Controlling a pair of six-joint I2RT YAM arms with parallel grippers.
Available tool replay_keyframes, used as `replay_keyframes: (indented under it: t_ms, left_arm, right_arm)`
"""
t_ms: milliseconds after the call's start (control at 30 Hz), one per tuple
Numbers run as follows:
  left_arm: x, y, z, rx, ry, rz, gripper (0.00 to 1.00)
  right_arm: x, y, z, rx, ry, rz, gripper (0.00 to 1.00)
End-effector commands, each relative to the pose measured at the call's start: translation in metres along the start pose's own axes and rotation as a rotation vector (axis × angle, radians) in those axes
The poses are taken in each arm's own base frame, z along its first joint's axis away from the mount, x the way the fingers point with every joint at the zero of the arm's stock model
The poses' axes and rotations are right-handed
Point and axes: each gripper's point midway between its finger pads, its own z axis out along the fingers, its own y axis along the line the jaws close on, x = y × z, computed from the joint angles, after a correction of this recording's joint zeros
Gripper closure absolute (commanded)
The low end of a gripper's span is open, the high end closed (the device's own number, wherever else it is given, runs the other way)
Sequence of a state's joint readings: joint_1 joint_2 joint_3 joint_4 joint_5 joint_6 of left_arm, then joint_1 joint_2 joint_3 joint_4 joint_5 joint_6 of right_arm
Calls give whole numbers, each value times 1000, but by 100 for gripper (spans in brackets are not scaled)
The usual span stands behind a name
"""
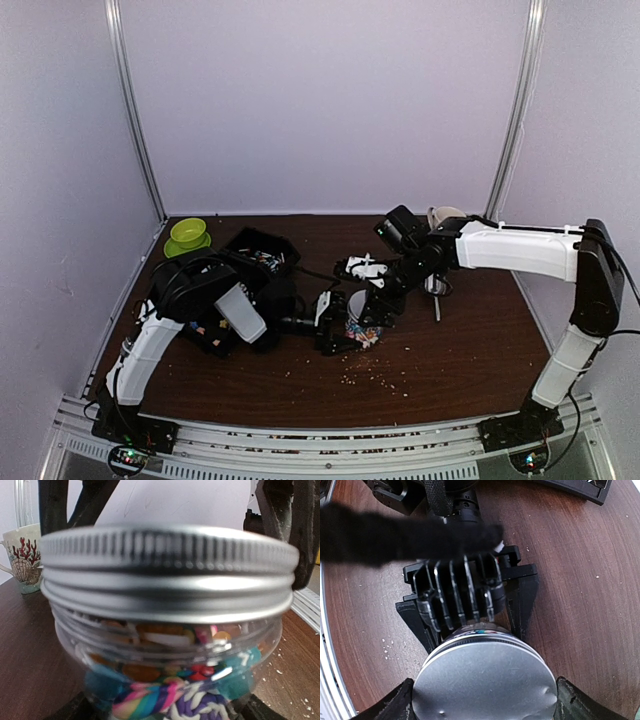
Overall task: Pack the candies
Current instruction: Screw the box lid onto the packing bottle.
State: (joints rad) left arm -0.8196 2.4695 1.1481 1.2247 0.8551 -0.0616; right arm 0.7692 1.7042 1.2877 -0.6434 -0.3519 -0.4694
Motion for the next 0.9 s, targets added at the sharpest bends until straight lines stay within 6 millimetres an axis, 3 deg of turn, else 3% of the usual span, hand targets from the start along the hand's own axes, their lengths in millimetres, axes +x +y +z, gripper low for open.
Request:
replay_keyframes:
  t_ms: [0, 333, 867]
  left_arm:
    - [31, 10, -7, -37, 66, -115, 19]
    - [32, 14, -8, -68, 75, -106, 20]
    - [30, 19, -12, -111, 70, -97, 19]
  right_arm:
    - [9, 15, 3, -78, 77, -25, 10]
    - [13, 12, 11, -68, 88, 11, 10]
    - [6, -2, 16, 47, -56, 200, 9]
